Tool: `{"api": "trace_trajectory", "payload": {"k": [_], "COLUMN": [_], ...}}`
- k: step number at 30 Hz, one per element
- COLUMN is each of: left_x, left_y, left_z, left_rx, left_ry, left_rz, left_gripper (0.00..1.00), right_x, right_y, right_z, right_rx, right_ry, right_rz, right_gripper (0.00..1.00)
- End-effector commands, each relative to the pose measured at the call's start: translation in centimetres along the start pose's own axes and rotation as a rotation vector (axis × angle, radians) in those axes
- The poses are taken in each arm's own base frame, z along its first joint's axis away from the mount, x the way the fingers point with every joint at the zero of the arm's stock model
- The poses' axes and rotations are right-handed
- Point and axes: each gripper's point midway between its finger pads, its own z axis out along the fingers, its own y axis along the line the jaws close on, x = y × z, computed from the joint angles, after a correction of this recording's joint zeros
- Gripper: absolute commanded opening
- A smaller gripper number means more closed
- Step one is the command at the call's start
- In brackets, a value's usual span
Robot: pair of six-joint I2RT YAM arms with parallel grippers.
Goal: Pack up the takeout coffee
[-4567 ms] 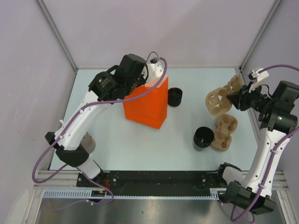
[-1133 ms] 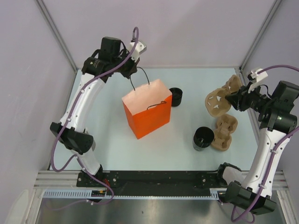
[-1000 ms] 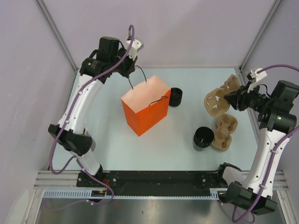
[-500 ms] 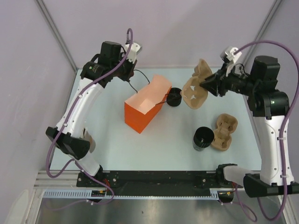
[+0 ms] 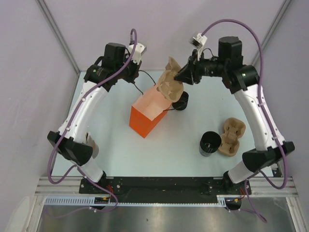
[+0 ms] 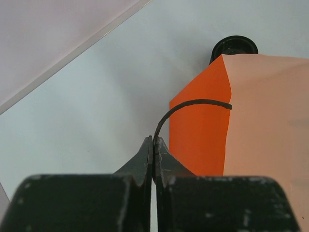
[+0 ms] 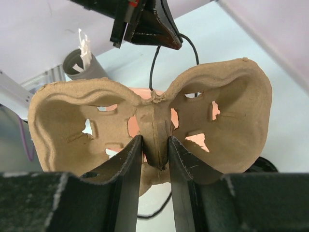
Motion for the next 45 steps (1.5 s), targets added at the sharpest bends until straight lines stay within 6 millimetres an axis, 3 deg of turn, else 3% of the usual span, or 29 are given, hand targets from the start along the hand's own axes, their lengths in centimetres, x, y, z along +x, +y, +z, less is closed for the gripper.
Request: {"api": "trace_trajectory", "payload": {"k": [1, 5, 11, 22, 33, 45], "left_x": [-2.0, -2.3, -2.4, -2.4, -2.2, -2.1], "left_y": [0.0, 0.0, 0.2, 0.8, 0.9, 1.0], "left_z": [-1.5, -1.8, -1.8, -1.6, -1.4, -1.5], "left_rx": [-0.018, -0.019, -0.032, -0.067, -0.075, -0.099], "left_ry": [-0.083, -0.106, -0.115, -0.112, -0.106, -0.101], "left_rz": [-0.021, -0.023, -0.026, -0.03, -0.031, -0.027], "left_gripper": [0.0, 0.0, 0.0, 0.0, 0.0, 0.0], "right_x": [-2.7, -2.1, 0.9, 5.7, 8.5, 9.9], "right_y": [1.5, 1.5, 1.6, 1.1, -1.4, -3.6], "right_z": [1.8, 3.9, 6.6, 8.5, 10.8, 11.5], "right_rx": [-0.132, -0.183, -0.218, -0.188, -0.114, 0.008], "right_ry": [-0.072, -0.049, 0.025, 0.145, 0.229, 0.273], "right_rz": [0.048, 0.082, 0.147, 0.193, 0.192, 0.154], "right_gripper": [0.32, 0.31, 0.31, 0.31, 0.3, 0.3]}}
